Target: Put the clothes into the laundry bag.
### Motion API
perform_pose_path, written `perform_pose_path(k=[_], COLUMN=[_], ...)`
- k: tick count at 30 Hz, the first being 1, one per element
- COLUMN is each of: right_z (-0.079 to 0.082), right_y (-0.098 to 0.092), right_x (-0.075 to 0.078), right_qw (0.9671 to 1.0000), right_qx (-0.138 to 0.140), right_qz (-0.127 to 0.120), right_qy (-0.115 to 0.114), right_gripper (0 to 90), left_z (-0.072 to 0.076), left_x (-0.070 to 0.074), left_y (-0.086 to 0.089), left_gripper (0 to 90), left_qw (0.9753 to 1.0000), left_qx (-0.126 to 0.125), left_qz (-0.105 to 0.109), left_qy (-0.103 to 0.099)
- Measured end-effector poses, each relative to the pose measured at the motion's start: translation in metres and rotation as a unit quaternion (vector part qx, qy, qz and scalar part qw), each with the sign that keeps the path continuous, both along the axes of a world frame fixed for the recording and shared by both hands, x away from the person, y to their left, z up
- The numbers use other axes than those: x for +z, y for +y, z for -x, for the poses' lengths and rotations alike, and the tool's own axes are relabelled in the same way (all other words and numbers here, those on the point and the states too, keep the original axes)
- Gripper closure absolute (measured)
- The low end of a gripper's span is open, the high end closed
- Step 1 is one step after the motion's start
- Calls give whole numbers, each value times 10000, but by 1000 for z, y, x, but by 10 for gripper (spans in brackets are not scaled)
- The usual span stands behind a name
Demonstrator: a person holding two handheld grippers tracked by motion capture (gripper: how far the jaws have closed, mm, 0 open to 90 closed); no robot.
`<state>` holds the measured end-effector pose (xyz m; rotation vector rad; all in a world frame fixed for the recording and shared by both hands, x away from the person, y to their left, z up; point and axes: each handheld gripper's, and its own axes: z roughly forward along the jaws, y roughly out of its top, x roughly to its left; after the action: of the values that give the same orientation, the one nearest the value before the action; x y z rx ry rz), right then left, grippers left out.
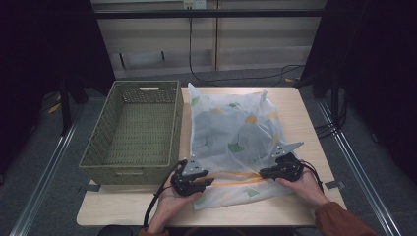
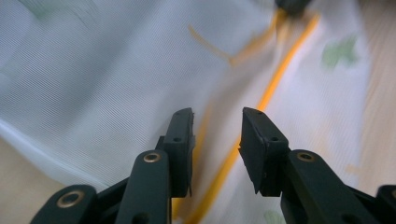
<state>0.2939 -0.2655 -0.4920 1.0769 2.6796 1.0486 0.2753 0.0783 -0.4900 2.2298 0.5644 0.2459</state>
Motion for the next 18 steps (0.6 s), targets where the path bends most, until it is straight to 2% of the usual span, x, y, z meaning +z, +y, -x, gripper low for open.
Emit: perform_pose_path(k=[1, 2, 4, 5, 9, 14, 15, 18], right_z=[0, 0, 0, 1, 5, 15, 17, 24], right_y=[-1, -3, -5, -7, -12, -14, -14, -12], right_x=[-1, -2, -2, -2, -2, -2, -3, -2], right_qw=[10000, 10000, 10000, 9999, 9998, 9995, 9995, 9995], right_qx=[-20, -10, -56, -100, -187, -276, -267, -285], right_qz=[-19, -11, -25, -6, -35, -104, -141, -127], right_qy=[6, -4, 44, 24, 39, 114, 106, 79], right_gripper=[837, 836, 840, 841, 854, 854, 853, 806], left_z=[3, 3, 2, 0, -4, -11, -11, -14], left_x=[-5, -10, -12, -13, -16, -17, -16, -16], left_y=[-3, -6, -4, -2, -3, -4, -5, -6], left_gripper=[631, 617, 587, 572, 586, 586, 582, 571], left_qw=[10000, 9998, 9998, 9997, 9993, 9997, 9994, 9995], left_qx=[32, 7, 162, 204, 368, 255, 337, 310], left_qz=[62, -190, -60, -97, 14, 56, -2, -13], left_qy=[24, 6, 32, 24, 63, 39, 23, 5])
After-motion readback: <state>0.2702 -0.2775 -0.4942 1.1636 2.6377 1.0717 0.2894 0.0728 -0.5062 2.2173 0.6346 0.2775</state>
